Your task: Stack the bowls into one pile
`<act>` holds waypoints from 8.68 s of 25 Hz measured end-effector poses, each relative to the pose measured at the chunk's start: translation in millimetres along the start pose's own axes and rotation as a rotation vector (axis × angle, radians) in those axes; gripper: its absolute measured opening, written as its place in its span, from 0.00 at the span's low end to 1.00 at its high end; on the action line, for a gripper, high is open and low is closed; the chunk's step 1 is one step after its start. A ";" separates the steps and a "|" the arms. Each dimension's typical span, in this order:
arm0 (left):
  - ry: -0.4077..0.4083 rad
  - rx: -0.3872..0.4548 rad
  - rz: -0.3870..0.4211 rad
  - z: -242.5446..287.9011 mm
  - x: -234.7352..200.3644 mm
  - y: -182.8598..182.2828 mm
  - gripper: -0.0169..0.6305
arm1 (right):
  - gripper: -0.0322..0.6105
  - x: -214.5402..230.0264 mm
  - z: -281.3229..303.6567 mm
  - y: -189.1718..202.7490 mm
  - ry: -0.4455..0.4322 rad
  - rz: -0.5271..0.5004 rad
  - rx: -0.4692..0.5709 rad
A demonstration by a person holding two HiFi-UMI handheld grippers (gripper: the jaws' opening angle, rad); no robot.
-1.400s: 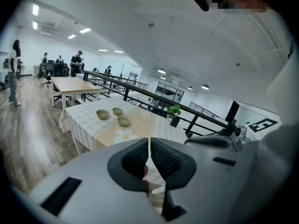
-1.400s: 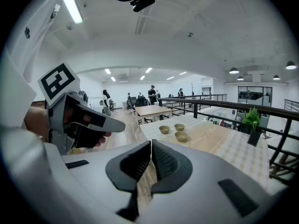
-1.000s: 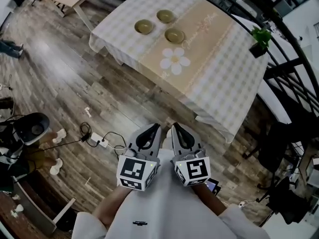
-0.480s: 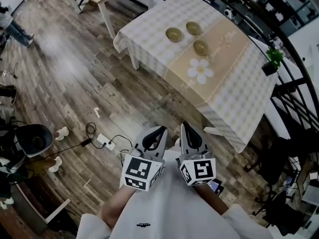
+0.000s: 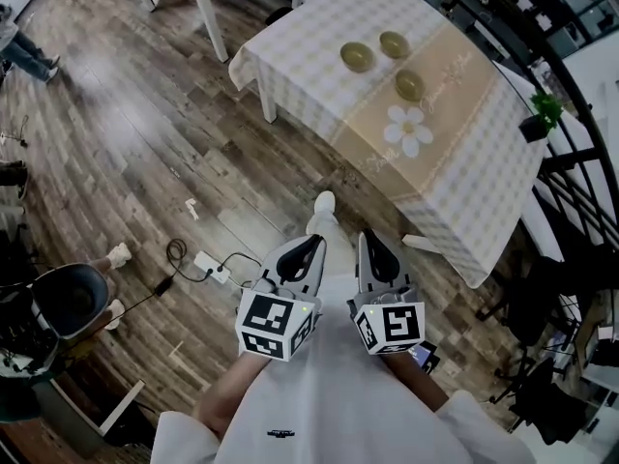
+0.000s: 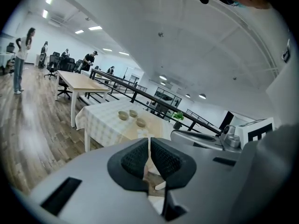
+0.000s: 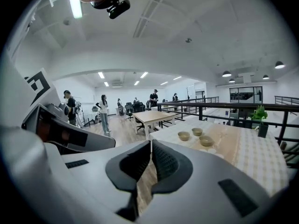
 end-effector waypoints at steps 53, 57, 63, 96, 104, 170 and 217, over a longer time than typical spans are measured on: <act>0.087 -0.206 0.078 402.1 -150.6 -203.0 0.07 | 0.11 242.9 374.8 -46.9 0.125 0.098 -0.092; 0.082 -0.233 0.059 424.8 -171.9 -203.1 0.07 | 0.11 250.8 401.2 -37.6 0.151 0.106 -0.105; 0.081 -0.270 0.033 456.0 -197.7 -199.6 0.07 | 0.11 264.2 425.9 -19.3 0.196 0.103 -0.140; 0.186 -0.444 0.006 553.2 -261.7 -124.5 0.07 | 0.11 300.5 504.8 96.0 0.516 0.493 -0.295; 0.161 -0.445 0.000 557.2 -264.6 -117.7 0.07 | 0.11 305.0 513.4 111.5 0.563 0.581 -0.289; 0.228 -0.454 0.081 553.5 -130.9 -87.0 0.07 | 0.11 432.8 368.2 88.6 0.703 0.619 -0.083; 0.544 -0.501 0.160 567.1 -300.6 -249.3 0.07 | 0.11 265.6 500.3 -0.5 1.034 0.589 -0.017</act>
Point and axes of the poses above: the fingertips, and each gripper's own axes: z forward along the fingers, x to its right, y out of its underside, the point moved 8 cm from there along -z, backward along the fingers, and after that the axes turned 8 degrees about x, right-handed, at the moved point
